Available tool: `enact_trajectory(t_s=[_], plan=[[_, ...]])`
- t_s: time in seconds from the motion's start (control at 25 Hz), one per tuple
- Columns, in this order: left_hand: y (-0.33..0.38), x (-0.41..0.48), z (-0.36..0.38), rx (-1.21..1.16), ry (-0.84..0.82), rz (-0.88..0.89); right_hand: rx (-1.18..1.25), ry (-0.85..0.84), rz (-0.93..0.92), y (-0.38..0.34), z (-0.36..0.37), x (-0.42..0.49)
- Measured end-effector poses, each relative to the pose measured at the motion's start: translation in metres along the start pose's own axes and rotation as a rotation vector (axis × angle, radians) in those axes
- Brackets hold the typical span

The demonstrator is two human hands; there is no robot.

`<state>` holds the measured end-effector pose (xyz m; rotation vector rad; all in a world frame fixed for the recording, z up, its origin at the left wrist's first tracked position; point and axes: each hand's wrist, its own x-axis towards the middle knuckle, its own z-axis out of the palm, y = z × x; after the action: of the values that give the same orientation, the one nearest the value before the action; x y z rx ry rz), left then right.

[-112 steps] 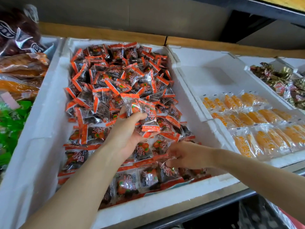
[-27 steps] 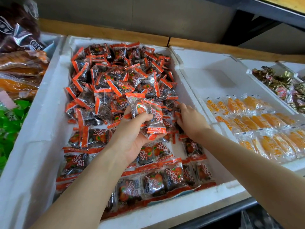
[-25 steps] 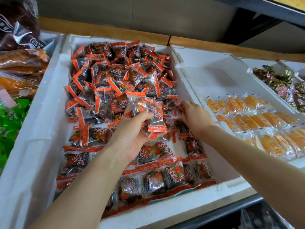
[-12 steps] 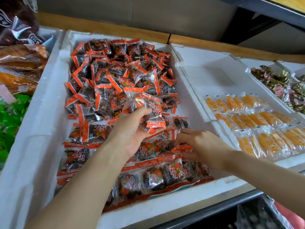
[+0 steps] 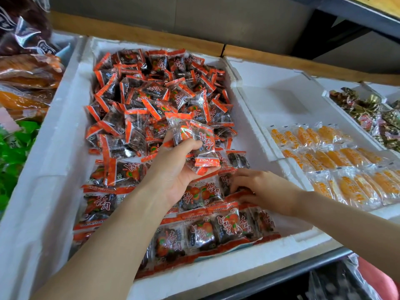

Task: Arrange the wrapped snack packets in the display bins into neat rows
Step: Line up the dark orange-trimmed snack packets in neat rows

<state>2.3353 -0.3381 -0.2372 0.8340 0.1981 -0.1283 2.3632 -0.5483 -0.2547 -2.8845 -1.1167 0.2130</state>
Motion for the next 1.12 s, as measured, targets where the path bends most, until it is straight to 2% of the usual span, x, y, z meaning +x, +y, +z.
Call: enact_trajectory(t_s=[0.2, 0.32, 0.48, 0.56, 0.68, 0.76, 0.88, 0.96, 1.12], plan=[[-0.001, -0.001, 0.001, 0.015, 0.005, -0.001, 0.11, 0.07, 0.138, 0.006, 0.005, -0.002], [-0.001, -0.002, 0.002, 0.01, 0.008, 0.002, 0.12, 0.019, 0.176, 0.006, 0.012, 0.004], [0.0, -0.001, 0.001, 0.016, 0.01, 0.003, -0.214, -0.066, 0.046, 0.006, 0.013, 0.006], [0.0, -0.001, 0.0, 0.009, 0.008, -0.007, -0.287, -0.086, 0.029, 0.003, 0.008, 0.005], [0.003, -0.001, -0.001, -0.024, 0.01, -0.003, -0.082, 0.033, 0.141, -0.002, -0.009, 0.004], [0.009, 0.0, -0.005, -0.053, 0.024, 0.032, -0.084, 0.106, 0.189, 0.0, -0.014, 0.001], [0.018, 0.0, -0.012, -0.113, 0.064, 0.088, -0.201, -0.117, 0.242, 0.001, -0.003, 0.005], [0.02, -0.003, -0.013, -0.12, 0.074, 0.094, -0.234, -0.205, 0.237, 0.004, 0.002, 0.012], [0.02, -0.005, -0.011, -0.096, 0.111, 0.109, -0.132, -0.153, 0.278, 0.012, -0.003, 0.028]])
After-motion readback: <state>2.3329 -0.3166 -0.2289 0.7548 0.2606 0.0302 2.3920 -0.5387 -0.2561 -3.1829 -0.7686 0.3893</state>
